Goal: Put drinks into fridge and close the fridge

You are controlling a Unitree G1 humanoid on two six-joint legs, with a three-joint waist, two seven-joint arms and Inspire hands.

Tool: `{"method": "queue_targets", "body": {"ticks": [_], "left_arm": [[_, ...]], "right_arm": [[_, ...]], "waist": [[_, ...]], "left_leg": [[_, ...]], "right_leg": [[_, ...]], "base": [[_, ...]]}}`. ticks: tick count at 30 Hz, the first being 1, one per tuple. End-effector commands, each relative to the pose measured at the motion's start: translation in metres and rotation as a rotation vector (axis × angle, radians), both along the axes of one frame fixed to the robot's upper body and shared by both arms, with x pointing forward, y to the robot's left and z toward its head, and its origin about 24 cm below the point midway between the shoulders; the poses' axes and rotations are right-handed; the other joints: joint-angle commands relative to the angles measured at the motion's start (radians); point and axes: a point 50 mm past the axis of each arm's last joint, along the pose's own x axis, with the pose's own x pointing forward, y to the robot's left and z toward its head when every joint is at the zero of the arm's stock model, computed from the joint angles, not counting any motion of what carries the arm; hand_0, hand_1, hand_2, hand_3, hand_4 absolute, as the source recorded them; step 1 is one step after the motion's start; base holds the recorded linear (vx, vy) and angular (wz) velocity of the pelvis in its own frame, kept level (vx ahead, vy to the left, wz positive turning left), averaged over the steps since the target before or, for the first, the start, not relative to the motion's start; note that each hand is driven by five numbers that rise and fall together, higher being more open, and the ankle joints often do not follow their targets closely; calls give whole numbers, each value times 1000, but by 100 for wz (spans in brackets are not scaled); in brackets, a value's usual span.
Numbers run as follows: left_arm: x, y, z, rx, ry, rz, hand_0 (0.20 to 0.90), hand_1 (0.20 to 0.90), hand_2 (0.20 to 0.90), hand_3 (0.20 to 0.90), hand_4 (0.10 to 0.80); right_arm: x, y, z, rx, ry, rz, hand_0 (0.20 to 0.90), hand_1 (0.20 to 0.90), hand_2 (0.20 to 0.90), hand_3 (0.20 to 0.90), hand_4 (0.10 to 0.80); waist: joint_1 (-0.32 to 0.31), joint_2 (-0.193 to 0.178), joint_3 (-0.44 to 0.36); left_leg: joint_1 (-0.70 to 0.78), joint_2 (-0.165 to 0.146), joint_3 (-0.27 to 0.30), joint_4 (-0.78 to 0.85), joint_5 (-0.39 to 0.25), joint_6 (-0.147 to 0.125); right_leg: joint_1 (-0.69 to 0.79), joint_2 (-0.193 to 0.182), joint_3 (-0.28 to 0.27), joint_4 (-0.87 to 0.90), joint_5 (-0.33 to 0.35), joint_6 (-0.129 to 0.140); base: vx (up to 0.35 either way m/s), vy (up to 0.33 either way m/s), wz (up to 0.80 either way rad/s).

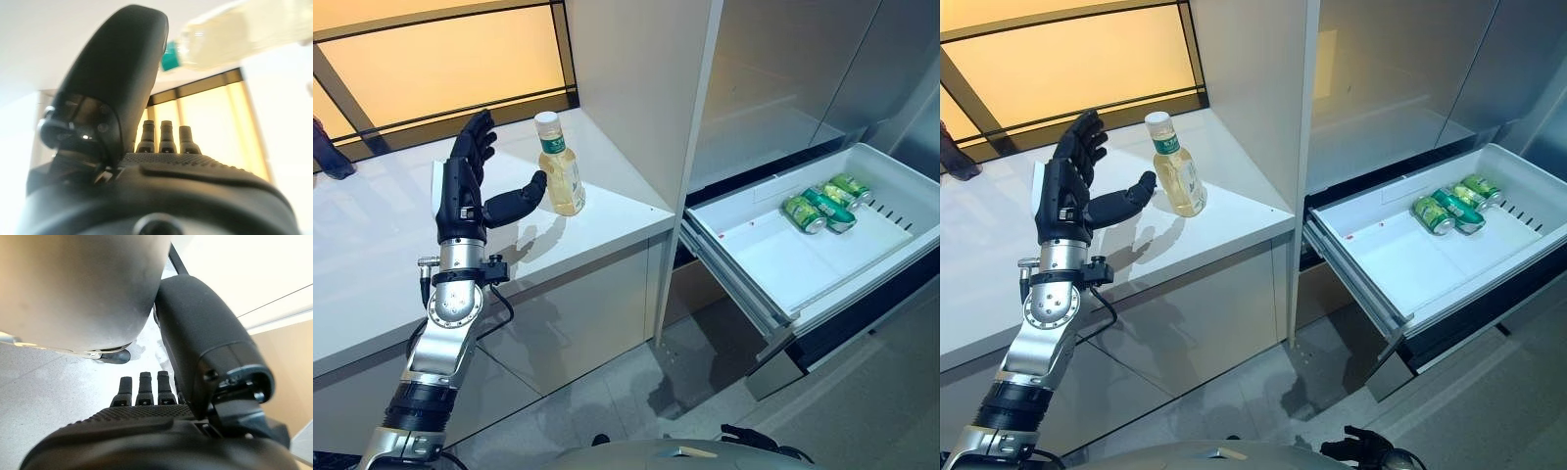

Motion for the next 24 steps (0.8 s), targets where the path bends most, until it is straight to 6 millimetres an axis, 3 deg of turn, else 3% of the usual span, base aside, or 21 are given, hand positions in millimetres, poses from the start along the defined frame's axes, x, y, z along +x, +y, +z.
{"method": "queue_targets", "body": {"ticks": [1,19,24], "left_arm": [[9,7,37,-57,-145,-14,900,900,900,900,800],[27,-11,12,-245,76,-186,900,900,900,900,800],[32,-20,11,-383,94,-272,900,900,900,900,800]], "right_arm": [[-5,2,-1,6,32,33,900,900,900,900,800],[3,2,0,-1,35,52,900,900,900,900,800],[5,0,1,-2,37,63,900,900,900,900,800]], "waist": [[3,-19,-12],[-13,-11,-11],[-19,-11,-12]], "left_leg": [[30,-45,-21,5,-114,35],[41,-41,-6,6,-120,34],[42,-41,-2,6,-121,34]], "right_leg": [[-41,-14,35,29,13,55],[-33,-14,38,28,10,60],[-33,-14,41,28,10,60]], "base": [[-31,7,0],[6,0,0],[6,3,-3]]}}
